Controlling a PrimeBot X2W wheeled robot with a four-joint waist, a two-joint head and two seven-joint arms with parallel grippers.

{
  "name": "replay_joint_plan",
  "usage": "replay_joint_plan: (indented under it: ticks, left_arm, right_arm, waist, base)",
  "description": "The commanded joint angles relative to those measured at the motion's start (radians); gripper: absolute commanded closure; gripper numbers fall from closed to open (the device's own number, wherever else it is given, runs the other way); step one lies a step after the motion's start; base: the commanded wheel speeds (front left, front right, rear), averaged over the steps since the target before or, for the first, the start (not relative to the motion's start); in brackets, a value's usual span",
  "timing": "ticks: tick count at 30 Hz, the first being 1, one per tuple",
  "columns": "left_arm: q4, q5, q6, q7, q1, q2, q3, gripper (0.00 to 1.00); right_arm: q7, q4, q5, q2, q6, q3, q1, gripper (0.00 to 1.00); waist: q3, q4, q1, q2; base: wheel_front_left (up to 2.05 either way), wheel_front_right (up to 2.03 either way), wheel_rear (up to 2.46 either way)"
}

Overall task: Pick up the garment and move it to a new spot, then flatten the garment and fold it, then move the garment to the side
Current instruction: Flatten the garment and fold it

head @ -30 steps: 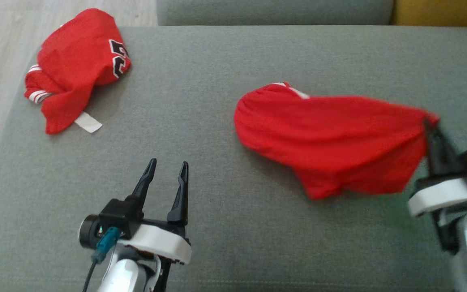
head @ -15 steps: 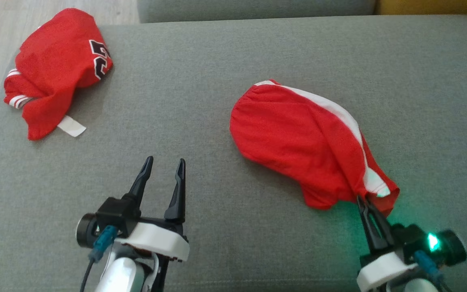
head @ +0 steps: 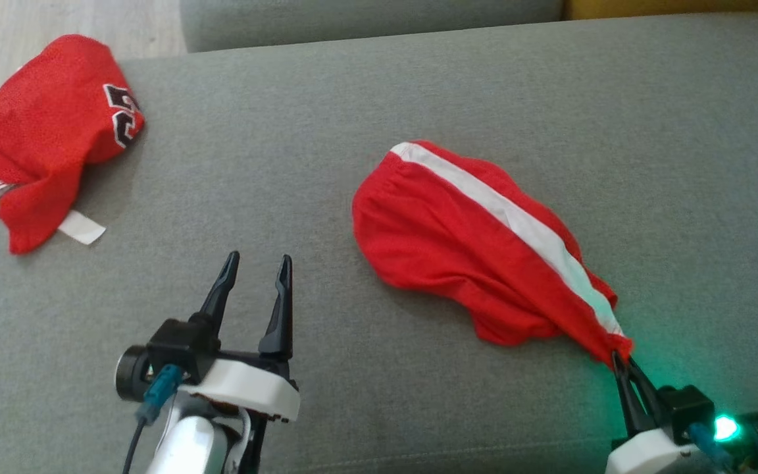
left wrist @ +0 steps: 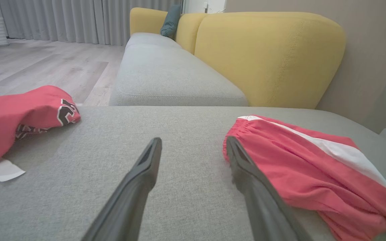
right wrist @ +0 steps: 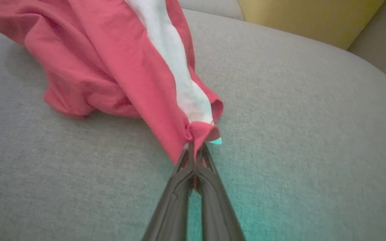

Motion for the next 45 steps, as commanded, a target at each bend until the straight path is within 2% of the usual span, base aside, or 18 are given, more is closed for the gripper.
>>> replay_joint_plan:
  ticks: [1, 2, 3, 4, 7, 14, 17, 20, 24, 27, 28, 34, 40, 41, 42, 43, 45]
  left_arm:
    - [-0.034, 0.006, -0.001, -0.008, -0.038, 0.0, 0.03, 0.0]
    - [-0.033, 0.006, -0.002, -0.008, -0.038, 0.0, 0.029, 0.0]
    - [-0.033, 0.005, -0.001, -0.008, -0.039, 0.0, 0.029, 0.0]
    - [-0.033, 0.005, -0.001, -0.008, -0.039, 0.0, 0.029, 0.0]
    - [-0.033, 0.005, -0.002, -0.008, -0.04, 0.0, 0.03, 0.0]
    - [-0.029, -0.002, -0.002, -0.008, -0.039, 0.0, 0.025, 0.0]
    - [-0.025, -0.006, -0.004, -0.008, -0.038, 0.0, 0.018, 0.0]
    - [-0.023, -0.013, -0.003, -0.008, -0.04, 0.0, 0.004, 0.0]
    - [-0.025, -0.022, 0.003, -0.008, -0.047, 0.0, -0.011, 0.0]
    - [-0.026, -0.03, 0.007, -0.008, -0.051, 0.0, -0.023, 0.0]
    - [-0.026, -0.03, 0.007, -0.008, -0.051, 0.0, -0.023, 0.0]
    - [-0.029, -0.049, 0.017, -0.008, -0.059, 0.0, -0.049, 0.0]
    - [-0.032, -0.062, 0.029, -0.008, -0.058, 0.0, -0.06, 0.0]
    - [-0.033, -0.064, 0.031, -0.008, -0.057, 0.0, -0.061, 0.0]
    - [-0.033, -0.065, 0.032, -0.008, -0.056, 0.0, -0.061, 0.0]
    - [-0.035, -0.065, 0.035, -0.008, -0.055, 0.0, -0.062, 0.0]
    - [-0.036, -0.066, 0.036, -0.008, -0.054, 0.0, -0.062, 0.0]
  right_arm:
    - [-0.014, -0.013, -0.008, 0.002, 0.007, 0.009, -0.019, 0.77]
    - [-0.014, -0.012, -0.009, 0.004, 0.007, 0.0, -0.02, 0.54]
    - [-0.014, -0.012, -0.007, 0.006, 0.007, -0.007, -0.018, 0.11]
    - [-0.014, -0.016, -0.001, 0.007, 0.007, -0.014, -0.017, 0.0]
    - [-0.014, -0.07, 0.019, 0.01, 0.007, -0.02, -0.013, 0.0]
    - [-0.014, -0.31, 0.038, 0.008, 0.007, -0.092, 0.009, 0.0]
    - [-0.007, -0.337, 0.04, -0.019, 0.007, -0.051, -0.021, 0.0]
    - [0.04, -0.33, 0.051, -0.059, 0.007, 0.046, -0.097, 0.0]
    - [0.12, -0.257, 0.083, -0.101, 0.007, 0.181, -0.237, 0.0]
    - [0.164, -0.158, 0.106, -0.122, 0.007, 0.25, -0.349, 0.0]
    - [0.164, -0.158, 0.106, -0.122, 0.007, 0.25, -0.349, 0.0]
    - [0.225, 0.082, 0.142, -0.155, 0.007, 0.316, -0.52, 0.0]
    - [0.283, 0.285, 0.195, -0.178, 0.007, 0.363, -0.609, 0.0]
    - [0.289, 0.309, 0.203, -0.18, 0.007, 0.37, -0.619, 0.53]
    - [0.292, 0.329, 0.21, -0.182, 0.007, 0.373, -0.629, 0.67]
    - [0.286, 0.36, 0.217, -0.182, 0.007, 0.378, -0.649, 1.0]
    - [0.266, 0.38, 0.217, -0.18, 0.007, 0.386, -0.668, 1.0]
  waist:
    - [-0.001, -0.008, 0.0, 0.0]
    - [-0.002, -0.012, 0.0, 0.0]
    - [-0.001, -0.015, 0.0, 0.0]
    - [-0.001, -0.018, 0.0, 0.0]
    - [0.0, -0.021, 0.0, 0.0]
    - [-0.014, 0.001, 0.0, 0.0]
    - [-0.022, 0.024, 0.0, 0.0]
    - [-0.026, 0.061, 0.0, 0.0]
    - [-0.022, 0.126, 0.0, 0.0]
    - [-0.013, 0.182, 0.0, 0.0]
    - [-0.013, 0.182, 0.0, 0.0]
    - [0.019, 0.291, 0.0, 0.0]
    - [0.04, 0.361, 0.0, 0.0]
    - [0.041, 0.367, 0.0, 0.0]
    - [0.042, 0.372, 0.0, 0.0]
    - [0.042, 0.377, 0.0, 0.0]
    - [0.041, 0.38, 0.0, 0.0]
  base:
    - [0.0, 0.0, 0.0]
    - [0.0, 0.0, 0.0]
    - [0.0, 0.0, 0.0]
    - [0.0, 0.0, 0.0]
    - [0.0, 0.0, 0.0]
    - [0.0, 0.0, 0.0]
    - [0.0, 0.0, 0.0]
    - [0.0, 0.0, 0.0]
    - [0.0, 0.0, 0.0]
    - [0.0, 0.0, 0.0]
    - [0.0, 0.0, 0.0]
    - [0.0, 0.0, 0.0]
    - [0.0, 0.0, 0.0]
    - [0.0, 0.0, 0.0]
    - [0.0, 0.0, 0.0]
    - [0.0, 0.0, 0.0]
    - [0.0, 0.0, 0.0]
